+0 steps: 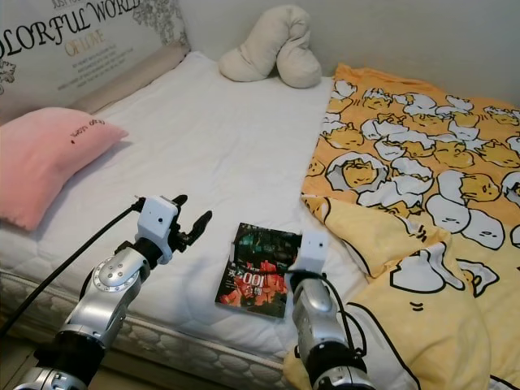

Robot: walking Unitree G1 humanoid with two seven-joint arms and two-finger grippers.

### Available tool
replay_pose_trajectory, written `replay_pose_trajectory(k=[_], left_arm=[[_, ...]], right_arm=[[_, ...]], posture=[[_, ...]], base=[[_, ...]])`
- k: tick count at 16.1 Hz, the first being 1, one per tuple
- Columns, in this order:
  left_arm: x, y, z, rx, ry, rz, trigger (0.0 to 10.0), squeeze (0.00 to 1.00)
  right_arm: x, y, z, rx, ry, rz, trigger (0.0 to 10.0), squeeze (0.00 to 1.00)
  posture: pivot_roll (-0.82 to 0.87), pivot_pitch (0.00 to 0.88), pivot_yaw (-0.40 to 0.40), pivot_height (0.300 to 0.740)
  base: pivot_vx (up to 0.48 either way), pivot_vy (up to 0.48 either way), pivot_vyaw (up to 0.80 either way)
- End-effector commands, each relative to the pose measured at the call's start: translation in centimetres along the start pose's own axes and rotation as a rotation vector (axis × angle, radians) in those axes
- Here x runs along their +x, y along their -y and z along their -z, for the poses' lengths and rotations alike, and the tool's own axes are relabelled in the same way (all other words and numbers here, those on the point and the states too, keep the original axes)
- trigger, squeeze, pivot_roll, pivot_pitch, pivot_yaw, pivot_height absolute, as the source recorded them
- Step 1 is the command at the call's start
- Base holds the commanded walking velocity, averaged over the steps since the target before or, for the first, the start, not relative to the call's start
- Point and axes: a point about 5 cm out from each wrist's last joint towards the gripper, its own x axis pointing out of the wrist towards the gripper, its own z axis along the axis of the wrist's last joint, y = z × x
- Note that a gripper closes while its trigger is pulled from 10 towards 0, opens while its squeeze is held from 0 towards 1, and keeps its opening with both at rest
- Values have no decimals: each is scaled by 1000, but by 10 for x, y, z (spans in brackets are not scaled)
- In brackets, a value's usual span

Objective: Clean up the room

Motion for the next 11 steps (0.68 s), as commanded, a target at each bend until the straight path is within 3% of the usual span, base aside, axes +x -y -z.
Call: replay_pose_trajectory(k=[1,3,8,10,11], left_arm=[[-2,9,-3,16,22,76,10000,0],[-11,19,2,47,5,165,10000,0],[-22,17,6,39,-26,190,10000,0],[-24,17,4,51,-17,198,10000,0],[-27,25,1,125,17,271,10000,0]], right_arm=[[-2,3,2,-63,9,19,10000,1000],[-11,7,18,-67,-40,54,10000,1000],[-22,-3,32,-42,-55,67,10000,1000],[-24,-2,29,-102,-11,109,10000,1000],[-26,-2,27,-149,24,118,10000,1000]], posture=[[199,19,-6,740],[207,53,1,740],[209,88,3,740],[209,98,4,740],[211,100,4,740]], base=[[0,0,0],[0,0,0],[0,0,0],[0,0,0],[0,0,0]])
